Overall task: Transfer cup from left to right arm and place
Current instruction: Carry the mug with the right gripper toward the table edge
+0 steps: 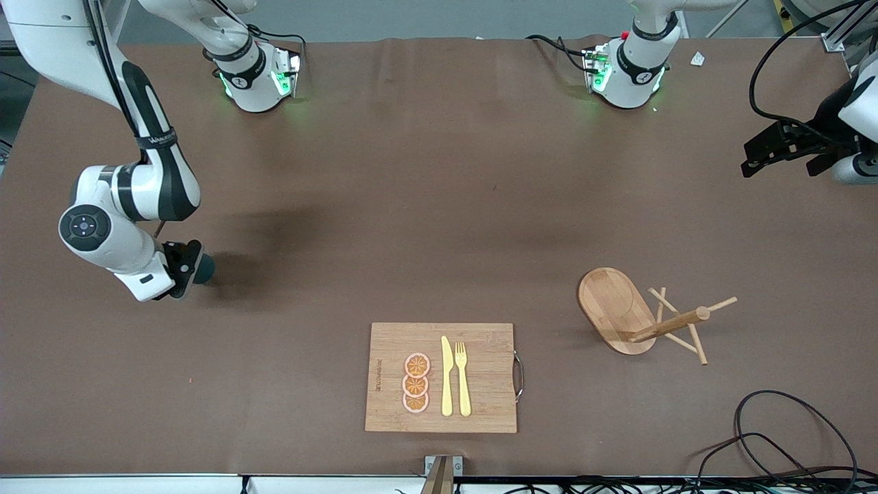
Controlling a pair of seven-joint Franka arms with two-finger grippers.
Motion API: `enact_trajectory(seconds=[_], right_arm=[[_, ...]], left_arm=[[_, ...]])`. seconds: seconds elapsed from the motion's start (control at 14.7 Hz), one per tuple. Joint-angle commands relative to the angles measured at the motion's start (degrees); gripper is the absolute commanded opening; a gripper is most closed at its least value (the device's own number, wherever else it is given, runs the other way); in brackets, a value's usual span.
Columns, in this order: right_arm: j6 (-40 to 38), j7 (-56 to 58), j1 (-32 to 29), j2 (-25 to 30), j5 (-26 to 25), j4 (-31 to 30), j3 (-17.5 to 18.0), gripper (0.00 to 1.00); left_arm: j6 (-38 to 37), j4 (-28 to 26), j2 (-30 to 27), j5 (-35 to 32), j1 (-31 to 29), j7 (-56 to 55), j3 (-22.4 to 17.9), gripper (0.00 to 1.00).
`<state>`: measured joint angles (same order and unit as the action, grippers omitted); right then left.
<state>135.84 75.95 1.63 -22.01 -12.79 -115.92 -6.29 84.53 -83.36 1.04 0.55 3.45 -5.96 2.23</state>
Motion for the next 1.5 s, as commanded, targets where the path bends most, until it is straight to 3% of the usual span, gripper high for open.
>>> enact_trajectory(seconds=[0.0, 0.41, 0.68, 0.75, 0.82, 0.89, 0.95, 1.43], right_arm=[[1.35, 4.19, -1.01, -0.23, -1.54, 0.08, 0.76, 0.00], [8.47, 6.05, -1.45, -0.49, -2.06, -3.69, 0.58, 0.00], [9.01, 6.05, -1.45, -0.58, -3.72, -3.96, 0.58, 0.01], [9.09, 6.05, -1.45, -0.58, -4.17, -3.96, 0.58, 0.09], [9.09, 6.05, -1.71, -0.58, -4.17, -3.96, 0.58, 0.67], [9.09, 5.88, -2.15, -0.50, -4.17, -3.96, 0.58, 0.94], [9.09, 5.87, -2.15, -0.49, -4.17, -4.05, 0.58, 1.00], [5.76, 2.45, -1.19, 0.29, -3.56, -3.87, 1.11, 1.00]], left_arm=[[1.16, -1.81, -1.83, -1.60, 0.42, 0.78, -0.04, 1.00], [1.25, -1.63, -1.57, -2.13, 0.42, 0.08, 0.58, 1.00], [1.42, -1.54, -1.39, -1.78, -0.11, -0.19, 1.99, 1.00], [1.77, -1.46, -1.31, -1.61, -0.28, -0.19, 1.90, 1.00], [2.21, -1.45, -1.22, -1.26, -0.46, -0.02, 1.90, 1.00], [2.48, -1.37, -1.22, -0.82, -0.63, 0.16, 1.72, 1.00], [2.65, -1.28, -1.13, -0.29, -0.72, 0.33, 1.55, 1.00], [3.53, -1.28, -0.25, -0.46, -2.66, 1.04, 1.02, 1.00]])
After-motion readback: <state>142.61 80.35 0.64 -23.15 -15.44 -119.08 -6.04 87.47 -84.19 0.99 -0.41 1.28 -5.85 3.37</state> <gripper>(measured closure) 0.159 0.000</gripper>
